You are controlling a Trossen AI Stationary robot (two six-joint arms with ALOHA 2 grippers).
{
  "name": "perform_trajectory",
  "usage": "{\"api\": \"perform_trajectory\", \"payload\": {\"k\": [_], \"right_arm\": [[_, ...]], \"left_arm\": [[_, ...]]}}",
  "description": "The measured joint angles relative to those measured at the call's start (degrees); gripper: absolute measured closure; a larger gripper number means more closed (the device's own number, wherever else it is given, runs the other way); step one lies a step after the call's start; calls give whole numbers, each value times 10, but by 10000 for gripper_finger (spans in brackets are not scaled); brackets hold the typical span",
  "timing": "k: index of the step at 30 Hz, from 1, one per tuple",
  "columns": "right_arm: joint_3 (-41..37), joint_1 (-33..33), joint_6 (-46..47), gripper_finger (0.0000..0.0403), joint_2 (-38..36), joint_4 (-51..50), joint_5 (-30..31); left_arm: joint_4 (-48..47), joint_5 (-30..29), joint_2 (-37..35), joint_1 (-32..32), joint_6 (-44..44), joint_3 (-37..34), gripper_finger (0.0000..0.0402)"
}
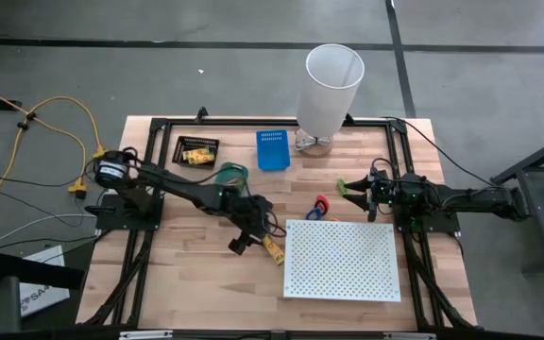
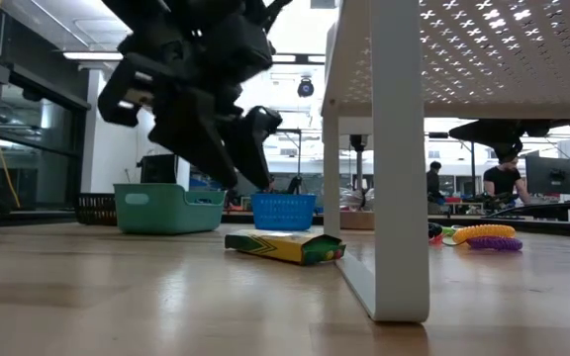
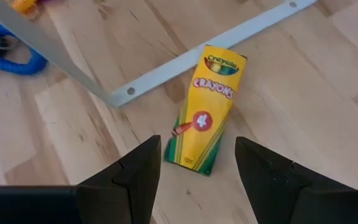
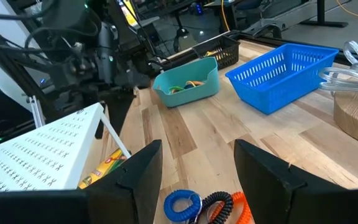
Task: Pick & Place Office Desk Supplies
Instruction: Put the yellow crayon box into the black bin
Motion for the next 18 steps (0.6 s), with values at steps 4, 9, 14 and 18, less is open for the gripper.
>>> {"api": "perform_trajectory", "payload": {"k": [4, 9, 14, 18], "right_arm": [[0, 0, 0, 215, 0, 0, 0], [0, 0, 0, 215, 0, 0, 0], [0, 0, 0, 215, 0, 0, 0], [0, 0, 0, 215, 0, 0, 0]], "left_arm": [[9, 2, 17, 1, 1, 0, 204], [11, 3, 24, 1, 1, 0, 204], [10, 21, 24, 1, -1, 0, 204], [11, 29, 24, 1, 15, 0, 204]]}}
